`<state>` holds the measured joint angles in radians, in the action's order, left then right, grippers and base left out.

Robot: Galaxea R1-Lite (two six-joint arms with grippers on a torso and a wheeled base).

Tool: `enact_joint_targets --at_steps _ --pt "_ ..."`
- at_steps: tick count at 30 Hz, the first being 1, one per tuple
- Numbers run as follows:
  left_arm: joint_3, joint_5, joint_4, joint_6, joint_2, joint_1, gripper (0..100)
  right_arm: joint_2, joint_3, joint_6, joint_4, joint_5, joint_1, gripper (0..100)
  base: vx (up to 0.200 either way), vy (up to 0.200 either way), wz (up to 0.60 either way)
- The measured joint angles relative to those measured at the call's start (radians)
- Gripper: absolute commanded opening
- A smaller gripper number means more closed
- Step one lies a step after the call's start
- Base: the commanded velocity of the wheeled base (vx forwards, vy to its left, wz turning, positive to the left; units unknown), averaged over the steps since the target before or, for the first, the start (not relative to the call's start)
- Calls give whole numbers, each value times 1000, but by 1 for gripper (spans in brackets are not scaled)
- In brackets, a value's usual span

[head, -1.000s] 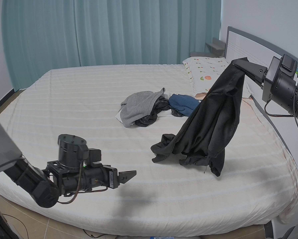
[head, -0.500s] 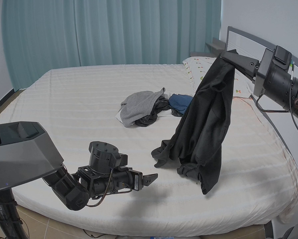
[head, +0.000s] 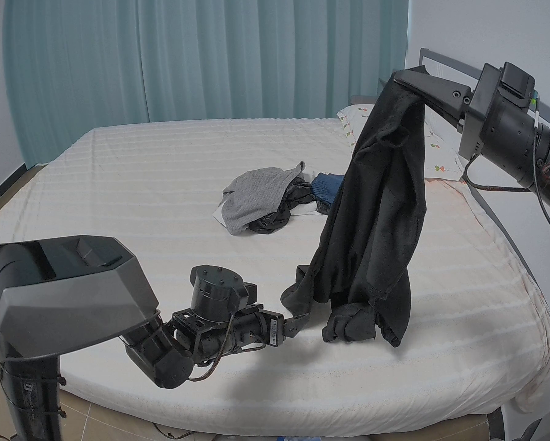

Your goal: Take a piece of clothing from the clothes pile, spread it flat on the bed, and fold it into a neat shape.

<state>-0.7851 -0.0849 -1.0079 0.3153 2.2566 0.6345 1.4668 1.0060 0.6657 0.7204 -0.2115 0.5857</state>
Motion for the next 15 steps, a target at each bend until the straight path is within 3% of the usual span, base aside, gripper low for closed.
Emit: enact_joint_targets --at_steps 7,15 --pt "-46 14 1 16 35 22 100 18 37 1 5 5 13 0 0 0 0" --pt "-145 136 1 49 102 28 100 23 55 0 8 20 16 0 0 0 0"
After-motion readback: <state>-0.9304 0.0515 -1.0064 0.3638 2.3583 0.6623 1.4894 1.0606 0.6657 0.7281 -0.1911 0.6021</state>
